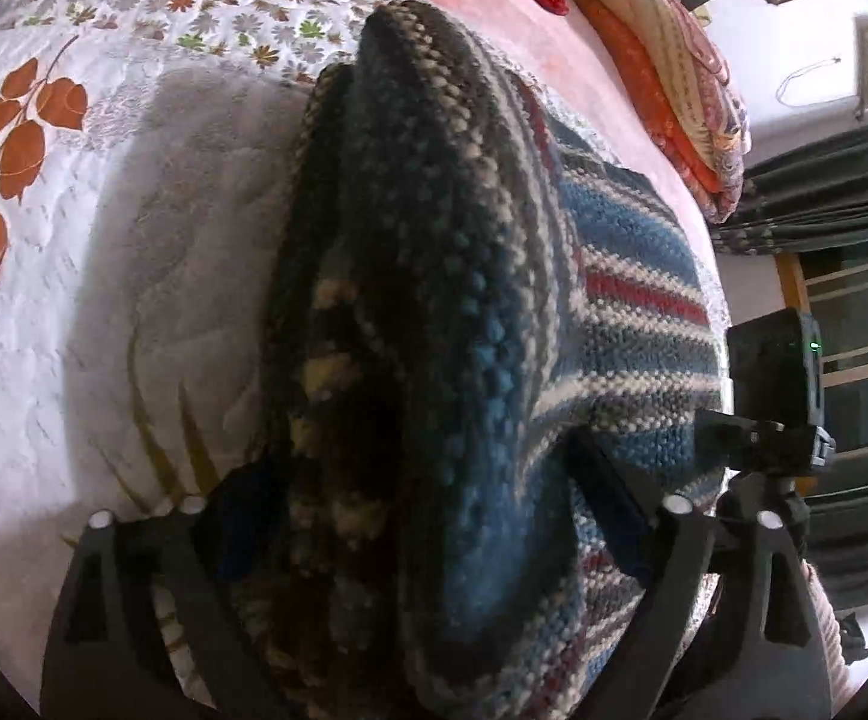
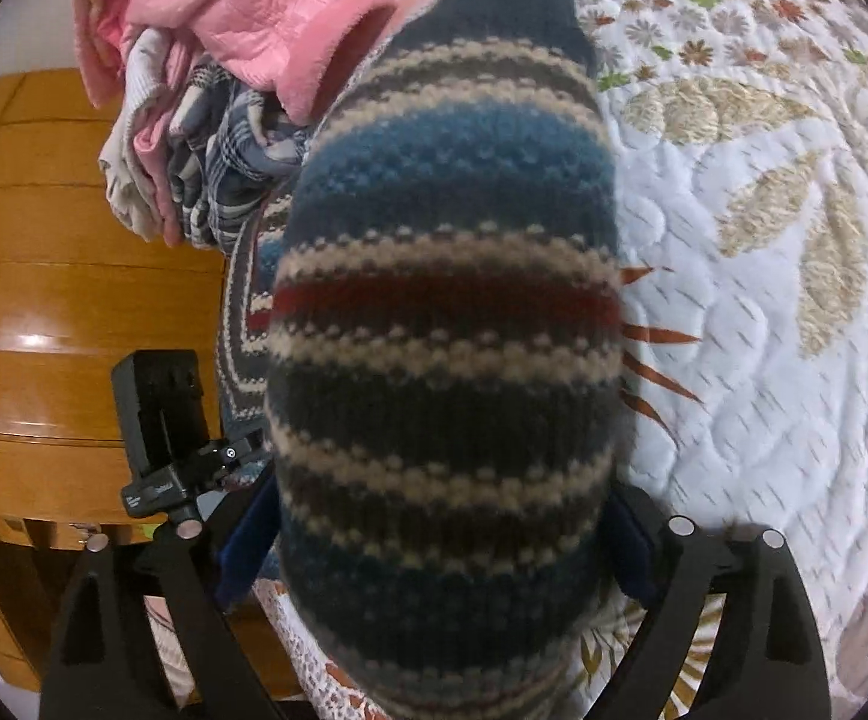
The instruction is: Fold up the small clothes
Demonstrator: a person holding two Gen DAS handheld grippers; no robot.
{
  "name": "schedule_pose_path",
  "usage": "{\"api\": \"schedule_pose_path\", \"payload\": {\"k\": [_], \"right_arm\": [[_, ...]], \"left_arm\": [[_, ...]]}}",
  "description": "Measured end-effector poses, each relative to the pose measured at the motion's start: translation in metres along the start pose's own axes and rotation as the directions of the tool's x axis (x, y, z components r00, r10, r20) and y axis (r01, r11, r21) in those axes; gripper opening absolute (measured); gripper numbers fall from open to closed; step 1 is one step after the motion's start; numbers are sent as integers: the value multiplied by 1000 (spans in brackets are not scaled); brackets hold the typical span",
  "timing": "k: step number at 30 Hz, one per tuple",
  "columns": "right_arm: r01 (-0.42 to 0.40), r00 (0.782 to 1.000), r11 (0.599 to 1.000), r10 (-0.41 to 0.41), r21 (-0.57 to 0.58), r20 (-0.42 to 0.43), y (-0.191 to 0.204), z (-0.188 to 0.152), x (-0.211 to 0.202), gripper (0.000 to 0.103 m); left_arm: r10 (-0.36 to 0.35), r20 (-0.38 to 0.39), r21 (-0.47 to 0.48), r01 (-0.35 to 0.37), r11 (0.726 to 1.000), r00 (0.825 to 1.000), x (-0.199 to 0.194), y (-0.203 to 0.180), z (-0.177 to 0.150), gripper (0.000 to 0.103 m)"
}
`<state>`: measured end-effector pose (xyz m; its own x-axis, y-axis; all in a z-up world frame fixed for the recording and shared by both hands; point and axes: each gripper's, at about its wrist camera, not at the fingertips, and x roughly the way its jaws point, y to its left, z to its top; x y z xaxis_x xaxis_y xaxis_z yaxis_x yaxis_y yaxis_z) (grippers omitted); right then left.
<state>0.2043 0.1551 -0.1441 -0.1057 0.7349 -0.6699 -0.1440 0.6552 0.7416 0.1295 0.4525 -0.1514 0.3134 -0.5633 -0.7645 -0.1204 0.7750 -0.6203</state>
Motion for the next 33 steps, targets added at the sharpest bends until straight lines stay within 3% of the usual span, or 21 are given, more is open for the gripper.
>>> {"api": "schedule_pose_path", "payload": {"k": [3, 7, 15, 22, 28, 33], "right_arm": [[15, 1000, 1000, -15, -15, 21, 5, -3, -5, 75], [21, 999, 998, -19, -52, 38, 19, -13, -24, 63], [48, 998, 990, -41, -130, 56, 35, -54, -107, 62], [41, 996, 991, -30, -131, 88, 12, -119, -204, 62], [0, 996, 991, 12, -136, 87, -26, -168, -238, 62], [46, 997, 989, -37, -142, 65, -51, -182, -229, 62]], "left_arm": [[-29, 29, -12, 30, 999, 999, -1, 0, -6, 53], [-14, 103, -3, 15, 1000, 995, -5, -17, -20, 47], [-121, 127, 15, 120, 993, 985, -10, -97, -58, 44], [-207, 108, 80, 199, 977, 972, -8, -186, -109, 44], [-213, 83, 120, 202, 972, 974, 13, -226, -164, 44], [-143, 64, 136, 133, 982, 988, 46, -232, -193, 44]]}}
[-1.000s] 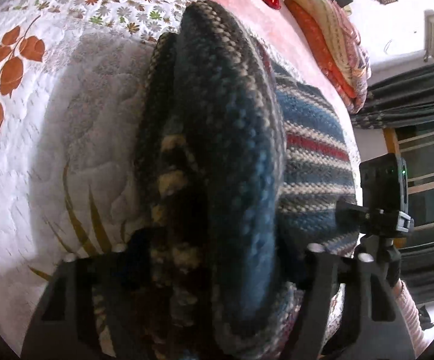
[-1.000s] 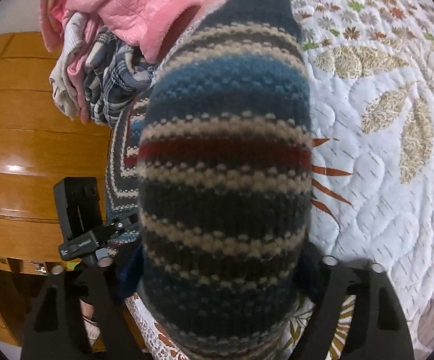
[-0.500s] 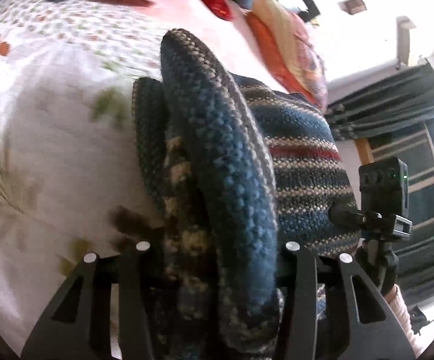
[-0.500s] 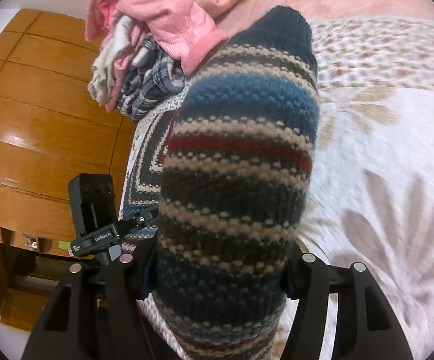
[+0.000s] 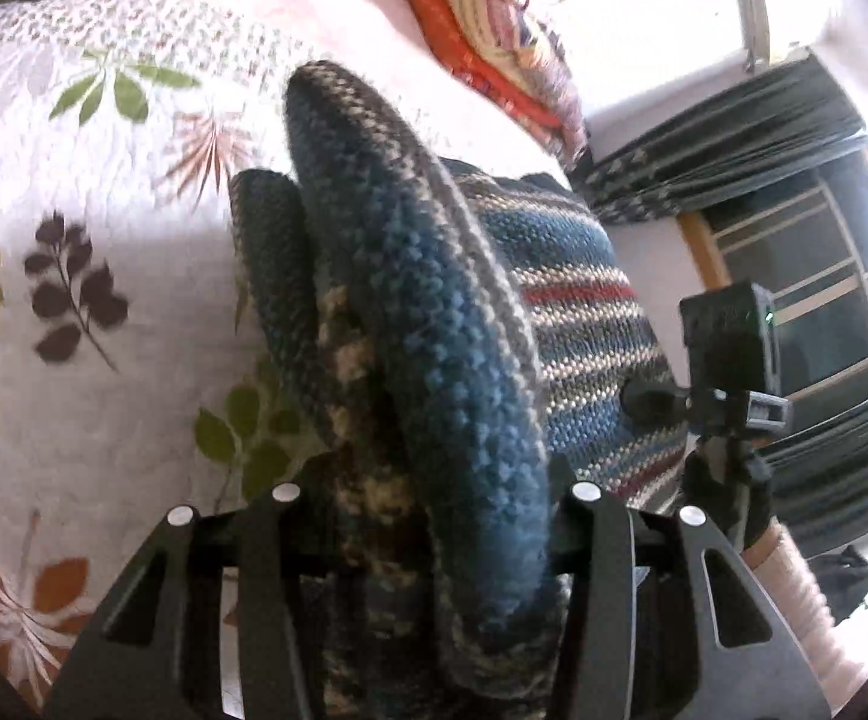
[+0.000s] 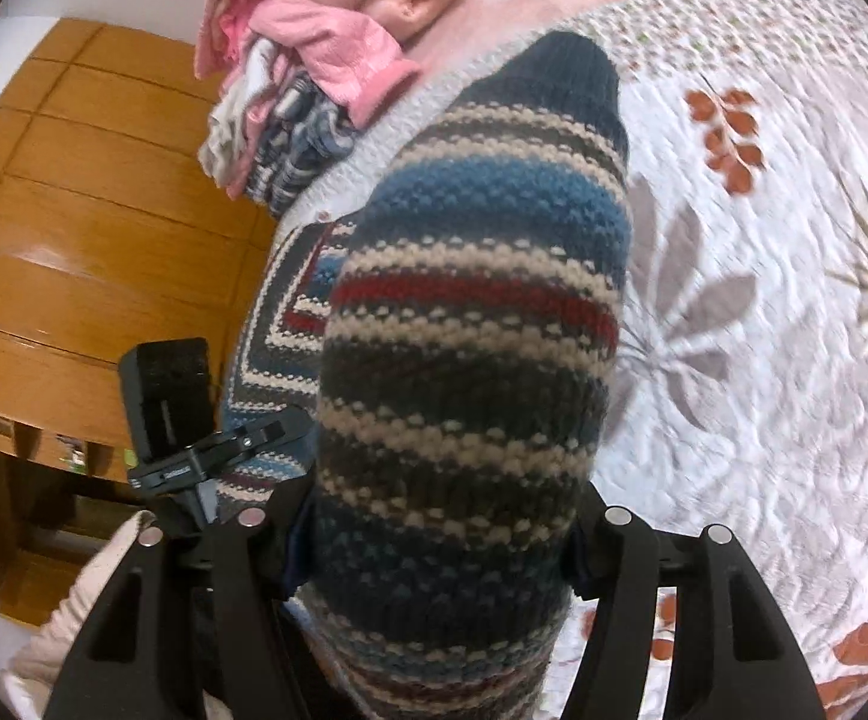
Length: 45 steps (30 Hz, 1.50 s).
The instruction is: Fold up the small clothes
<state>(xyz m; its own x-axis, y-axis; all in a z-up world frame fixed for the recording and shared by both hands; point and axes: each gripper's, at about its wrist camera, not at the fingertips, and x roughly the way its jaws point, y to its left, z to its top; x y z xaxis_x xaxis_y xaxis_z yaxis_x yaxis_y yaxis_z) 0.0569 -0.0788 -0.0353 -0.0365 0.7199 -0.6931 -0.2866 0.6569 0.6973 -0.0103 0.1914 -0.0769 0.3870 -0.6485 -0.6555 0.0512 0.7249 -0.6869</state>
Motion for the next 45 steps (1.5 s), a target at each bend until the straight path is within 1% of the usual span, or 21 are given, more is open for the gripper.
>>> {"api": "schedule_pose_path", "payload": {"k": [3, 8, 12, 14, 15, 16, 20, 22, 23, 25, 26, 27, 28, 30, 31, 33, 36, 39, 42, 44, 45], "right_arm": [[47, 998, 999, -47, -7, -34, -12, -7, 12, 62], [128, 989, 992, -128, -7, -79, -31, -13, 29, 63], [172, 980, 985, -168, 22, -110, -48, -21, 45, 69], [168, 981, 985, -164, 32, -105, -51, -25, 46, 71], [168, 981, 985, -164, 33, -102, -51, -26, 47, 71], [168, 981, 985, -164, 35, -99, -51, -27, 47, 72], [183, 980, 982, -179, 48, -84, -57, -37, 39, 75], [220, 973, 974, -216, 54, -78, -54, -41, 34, 83], [235, 970, 970, -231, 56, -77, -57, -48, 25, 83], [288, 956, 956, -284, 51, -68, -49, -52, 13, 83], [307, 951, 950, -304, 55, -48, -45, -55, 5, 83], [318, 948, 946, -317, 59, -21, -40, -57, -3, 83], [345, 938, 937, -346, 60, 16, -33, -62, -14, 83], [370, 925, 928, -373, 49, 76, -20, -75, -29, 83], [384, 918, 922, -386, 44, 88, -15, -81, -33, 84], [402, 909, 915, -402, 26, 108, -4, -94, -36, 84], [427, 900, 904, -426, 4, 95, 6, -117, -31, 84], [447, 893, 895, -445, 0, 70, 6, -124, -22, 84], [498, 867, 867, -498, 3, 32, -4, -132, -17, 84], [515, 857, 857, -514, 17, -15, -16, -135, -11, 84], [531, 847, 847, -530, 24, -41, -24, -137, -7, 84]], "left_arm": [[31, -9, -4, -32, 999, 999, 12, 9, -20, 44], [86, -25, 20, -86, 996, 996, 38, 17, -28, 46], [76, -45, -25, -77, 997, 996, 46, 35, -29, 52], [66, -51, -48, -69, 996, 997, 49, 42, -31, 56], [70, -53, -51, -73, 996, 996, 51, 45, -31, 62], [77, -56, -50, -80, 996, 995, 52, 46, -30, 64], [75, -54, -77, -79, 994, 996, 54, 46, -32, 68], [97, -50, -99, -102, 990, 994, 49, 46, -35, 69], [114, -47, -104, -118, 987, 992, 45, 46, -40, 70], [181, -43, -118, -185, 976, 983, 36, 38, -43, 71], [196, -32, -120, -199, 973, 980, 31, 34, -45, 71], [232, -11, -117, -231, 966, 973, 24, 27, -48, 71], [271, 4, -108, -269, 957, 962, 16, 19, -50, 71], [323, 51, -92, -317, 944, 945, 2, 4, -59, 73], [346, 64, -89, -340, 936, 936, -3, -1, -63, 73], [345, 88, -84, -339, 937, 934, -12, -11, -75, 74], [378, 100, -58, -374, 926, 920, -18, -23, -92, 74], [412, 96, -35, -411, 911, 906, -13, -28, -103, 74], [445, 96, -31, -444, 895, 890, -14, -23, -113, 74], [472, 92, -22, -472, 881, 877, -12, -21, -114, 76], [490, 89, -16, -491, 871, 867, -8, -20, -115, 76]]}}
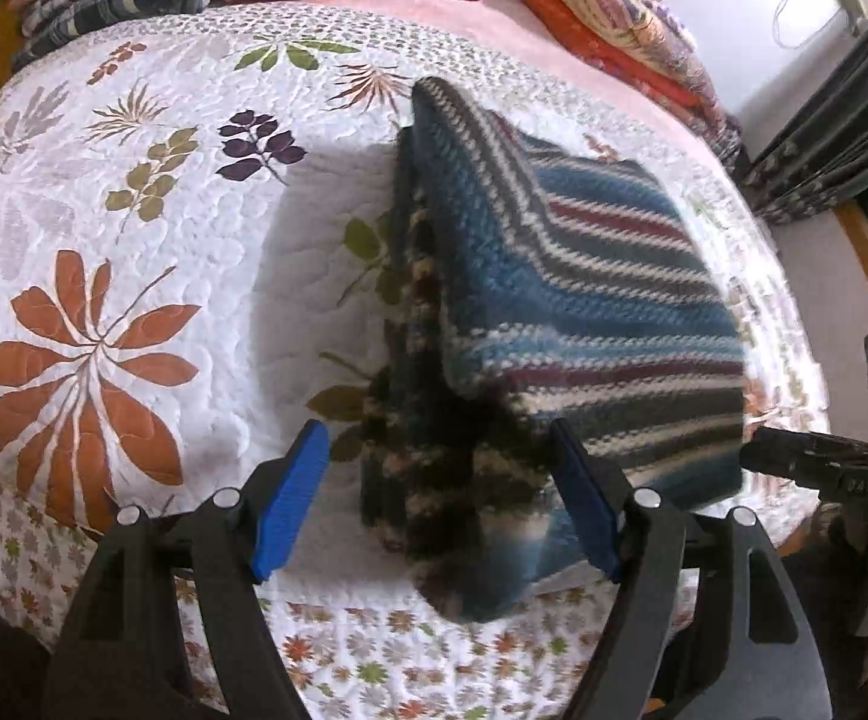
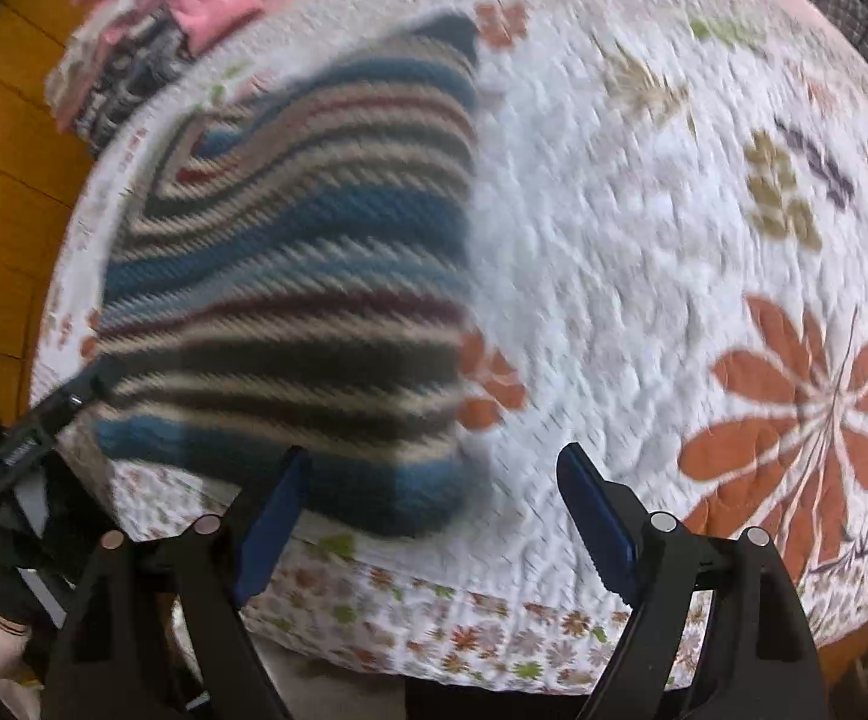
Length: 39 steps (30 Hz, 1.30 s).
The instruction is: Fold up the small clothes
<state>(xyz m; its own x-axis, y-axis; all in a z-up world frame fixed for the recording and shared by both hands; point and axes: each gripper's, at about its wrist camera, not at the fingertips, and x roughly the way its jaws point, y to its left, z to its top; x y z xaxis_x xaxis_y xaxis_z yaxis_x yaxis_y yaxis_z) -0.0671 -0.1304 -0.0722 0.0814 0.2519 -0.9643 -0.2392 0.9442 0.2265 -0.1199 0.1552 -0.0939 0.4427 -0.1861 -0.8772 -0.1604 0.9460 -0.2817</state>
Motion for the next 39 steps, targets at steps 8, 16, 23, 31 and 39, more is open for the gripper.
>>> {"api": "schedule_pose_path", "payload": {"k": [8, 16, 23, 31, 39], "right_arm": [[23, 997, 999, -20, 36, -75, -13, 0, 27, 86], [80, 992, 997, -80, 2, 94, 0, -6, -24, 94], [150, 941, 987, -160, 59, 297, 11, -25, -77, 99], [163, 878, 983, -182, 81, 443, 26, -34, -108, 99], [217, 885, 974, -227, 70, 407, 45, -48, -100, 99]], "left_arm": [[31, -47, -21, -32, 999, 998, 20, 13, -3, 80], [-30, -48, -41, 28, 999, 998, -8, 9, 0, 79], [70, 44, 52, -72, 996, 997, -44, -20, -12, 92], [154, 89, 67, -160, 985, 984, -67, -39, -24, 94], [204, 111, -12, -204, 979, 973, -84, -29, -28, 95]]}}
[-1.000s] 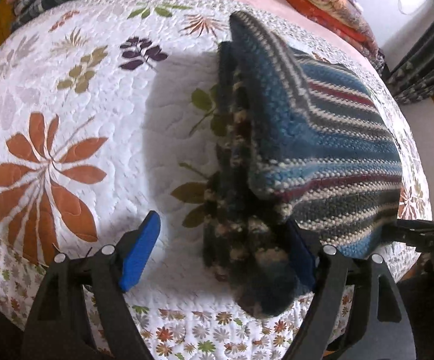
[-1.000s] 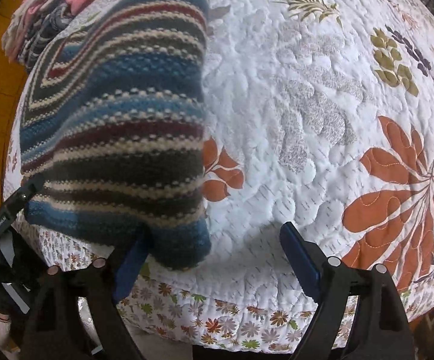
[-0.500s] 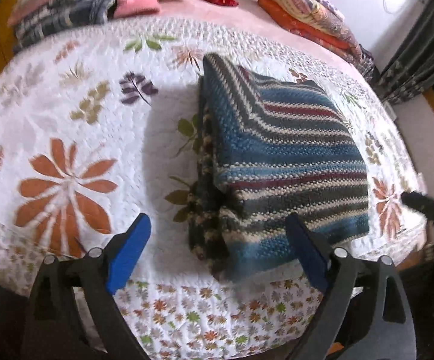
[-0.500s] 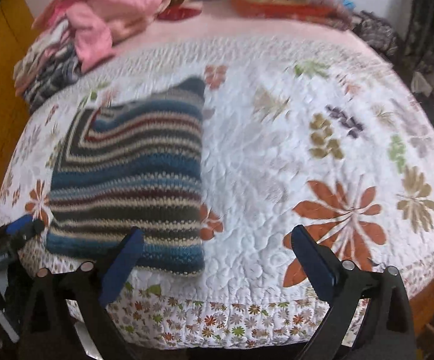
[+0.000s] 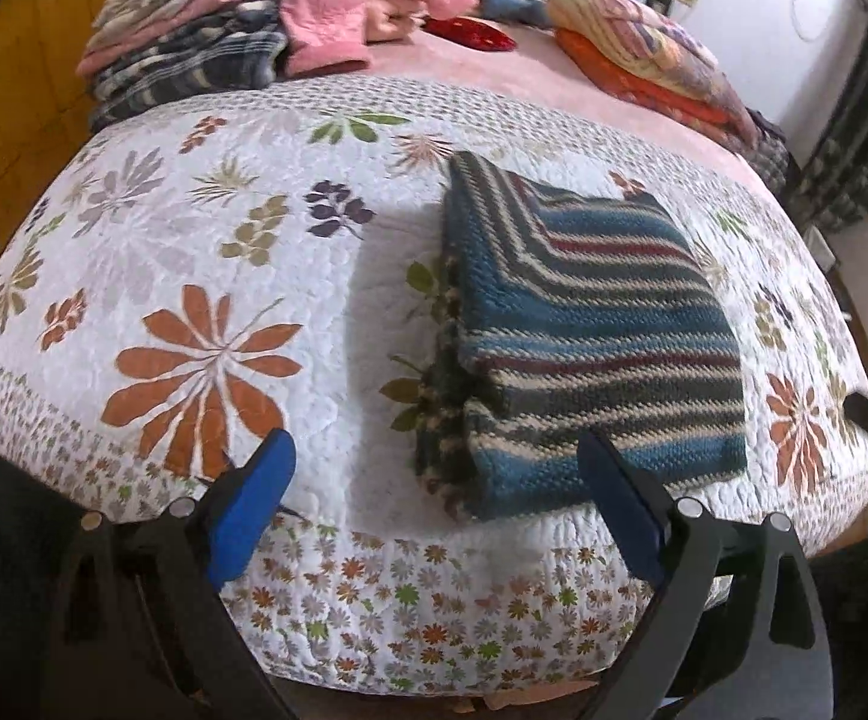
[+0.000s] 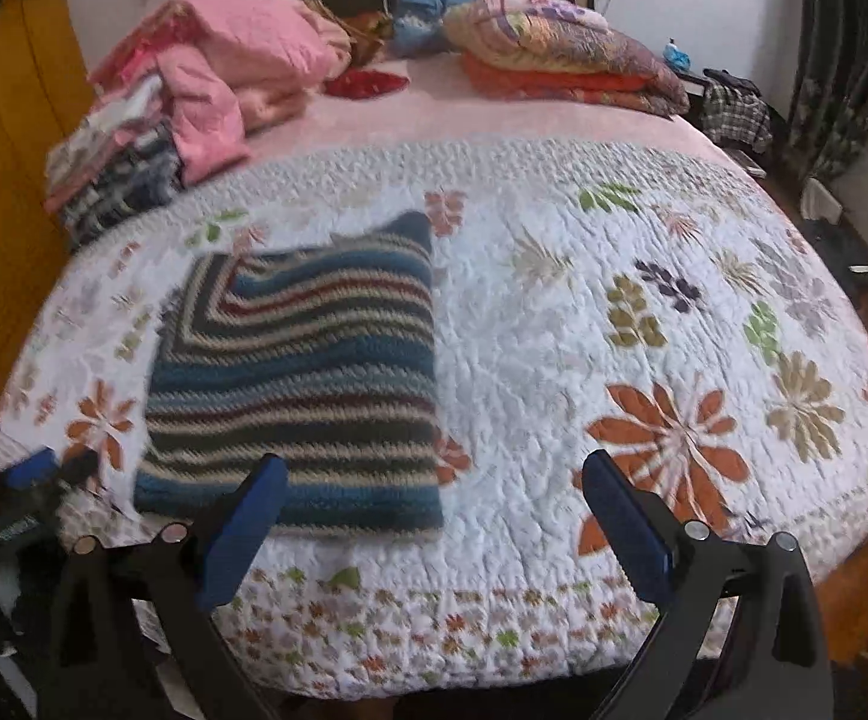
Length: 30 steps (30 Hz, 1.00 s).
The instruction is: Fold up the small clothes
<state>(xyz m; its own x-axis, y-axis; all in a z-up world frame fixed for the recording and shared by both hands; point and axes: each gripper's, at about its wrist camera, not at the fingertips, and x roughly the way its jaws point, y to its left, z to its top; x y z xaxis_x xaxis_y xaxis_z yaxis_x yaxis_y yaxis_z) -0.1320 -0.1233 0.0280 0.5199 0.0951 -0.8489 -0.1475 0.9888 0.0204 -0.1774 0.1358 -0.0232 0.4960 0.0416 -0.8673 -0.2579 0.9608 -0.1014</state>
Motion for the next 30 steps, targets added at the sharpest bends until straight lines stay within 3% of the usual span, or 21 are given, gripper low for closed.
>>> {"api": "schedule_pose_path", "payload": {"k": [4, 21, 30], "right_arm": [[98, 995, 993, -99, -61, -10, 16, -5, 1, 99], [17, 1000, 997, -17, -71, -9, 31, -12, -3, 99], [19, 1000, 997, -20, -74, -7, 33, -11, -4, 99]], "left_arm": [[13, -16, 28, -13, 1000, 1000, 0, -5, -5, 95], [-20, -7, 75, 21, 997, 1000, -2, -21, -15, 95], [-3, -4, 94, 4, 996, 1000, 1, -28, -16, 95]]}}
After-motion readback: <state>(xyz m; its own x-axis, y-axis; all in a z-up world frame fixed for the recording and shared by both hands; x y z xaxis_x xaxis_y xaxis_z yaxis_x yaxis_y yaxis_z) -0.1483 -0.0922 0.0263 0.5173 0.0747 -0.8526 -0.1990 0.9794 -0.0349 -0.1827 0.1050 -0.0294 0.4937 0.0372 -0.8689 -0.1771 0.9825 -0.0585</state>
